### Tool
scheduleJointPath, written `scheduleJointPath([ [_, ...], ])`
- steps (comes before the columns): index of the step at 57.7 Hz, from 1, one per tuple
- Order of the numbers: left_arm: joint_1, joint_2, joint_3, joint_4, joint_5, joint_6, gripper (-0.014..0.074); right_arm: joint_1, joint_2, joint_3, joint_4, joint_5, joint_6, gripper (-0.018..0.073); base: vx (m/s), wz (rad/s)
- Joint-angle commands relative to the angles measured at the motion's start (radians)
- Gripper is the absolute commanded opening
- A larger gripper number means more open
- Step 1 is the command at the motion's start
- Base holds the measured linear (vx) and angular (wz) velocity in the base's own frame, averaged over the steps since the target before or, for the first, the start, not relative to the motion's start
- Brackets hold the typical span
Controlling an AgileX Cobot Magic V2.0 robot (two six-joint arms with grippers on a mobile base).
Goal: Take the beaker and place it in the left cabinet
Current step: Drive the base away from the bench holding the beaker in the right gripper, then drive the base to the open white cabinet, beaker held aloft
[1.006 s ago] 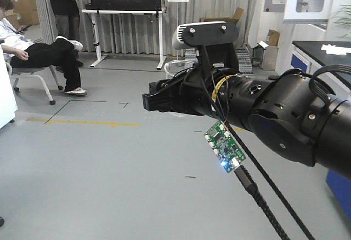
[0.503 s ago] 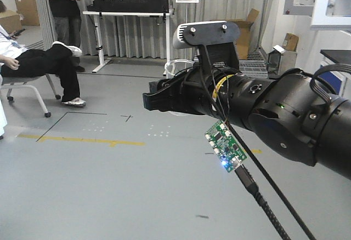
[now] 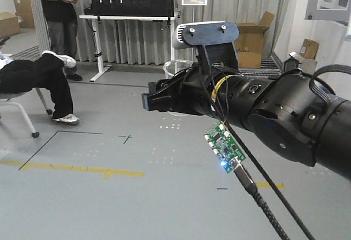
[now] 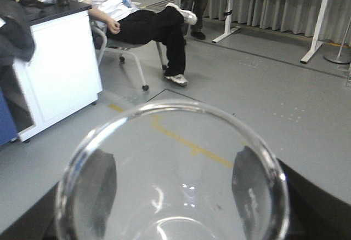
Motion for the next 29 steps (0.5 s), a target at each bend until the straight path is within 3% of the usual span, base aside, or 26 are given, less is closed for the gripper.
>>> scheduleJointPath([
  [1,-0.006,-0.01,-0.019,-0.011,-0.082,-0.001,-0.0006,-0.007,-0.046,-0.037,-0.015,-0.076,0.0,0.0054,0.78,-0.01],
  [29,-0.006,-0.01,-0.019,-0.011,-0.082,-0.001,-0.0006,-0.007,-0.046,-0.037,-0.015,-0.076,0.0,0.0054,0.81,0.01],
])
